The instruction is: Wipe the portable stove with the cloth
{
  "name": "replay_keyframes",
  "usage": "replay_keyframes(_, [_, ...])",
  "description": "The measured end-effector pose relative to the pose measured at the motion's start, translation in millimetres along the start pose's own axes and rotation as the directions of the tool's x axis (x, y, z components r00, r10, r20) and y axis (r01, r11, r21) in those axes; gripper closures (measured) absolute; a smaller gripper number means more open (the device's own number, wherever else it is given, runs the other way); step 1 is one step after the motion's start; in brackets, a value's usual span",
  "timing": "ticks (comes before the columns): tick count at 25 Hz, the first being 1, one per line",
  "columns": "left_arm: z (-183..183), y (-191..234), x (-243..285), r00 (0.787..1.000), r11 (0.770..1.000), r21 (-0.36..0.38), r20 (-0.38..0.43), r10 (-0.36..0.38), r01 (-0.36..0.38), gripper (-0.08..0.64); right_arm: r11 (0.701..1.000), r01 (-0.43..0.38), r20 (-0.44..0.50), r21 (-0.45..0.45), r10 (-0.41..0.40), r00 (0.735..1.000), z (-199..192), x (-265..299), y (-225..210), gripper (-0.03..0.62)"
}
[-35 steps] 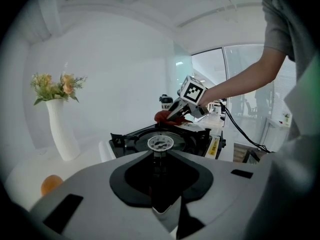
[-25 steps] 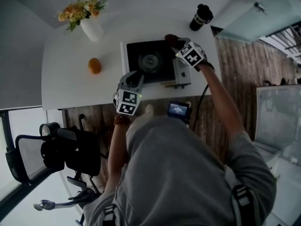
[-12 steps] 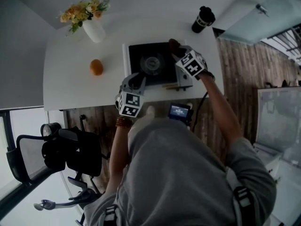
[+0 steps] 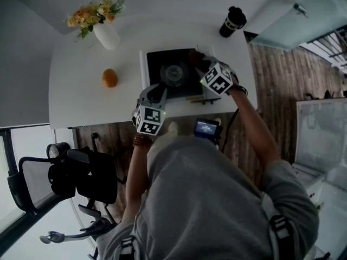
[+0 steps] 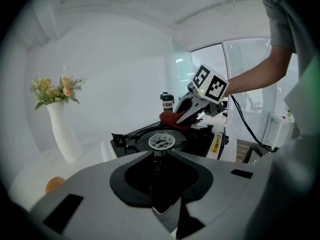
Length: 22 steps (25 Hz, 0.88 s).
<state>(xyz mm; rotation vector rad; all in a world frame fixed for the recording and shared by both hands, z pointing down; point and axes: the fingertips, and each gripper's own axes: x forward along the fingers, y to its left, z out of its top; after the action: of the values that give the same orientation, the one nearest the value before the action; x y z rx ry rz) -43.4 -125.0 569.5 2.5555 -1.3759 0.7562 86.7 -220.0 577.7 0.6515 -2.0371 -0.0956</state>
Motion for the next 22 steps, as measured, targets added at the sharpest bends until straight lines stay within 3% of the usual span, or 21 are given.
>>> replay_keyframes(16, [-2.7, -2.9, 1.2, 0.999, 0.999, 0.038, -0.032, 0.015, -0.013, 0.451, 0.988, -0.121, -0.021, -0.096, 0.120, 0.993, -4.7, -17.4, 41.2, 0.495])
replay_keyframes(22, [-3.3, -1.0, 2.2, 0.999, 1.000, 0.021, -0.040, 0.016, -0.015, 0.453, 0.985, -0.171, 0.007, -0.026, 0.171, 0.985, -8.5, -26.4, 48.9, 0.497])
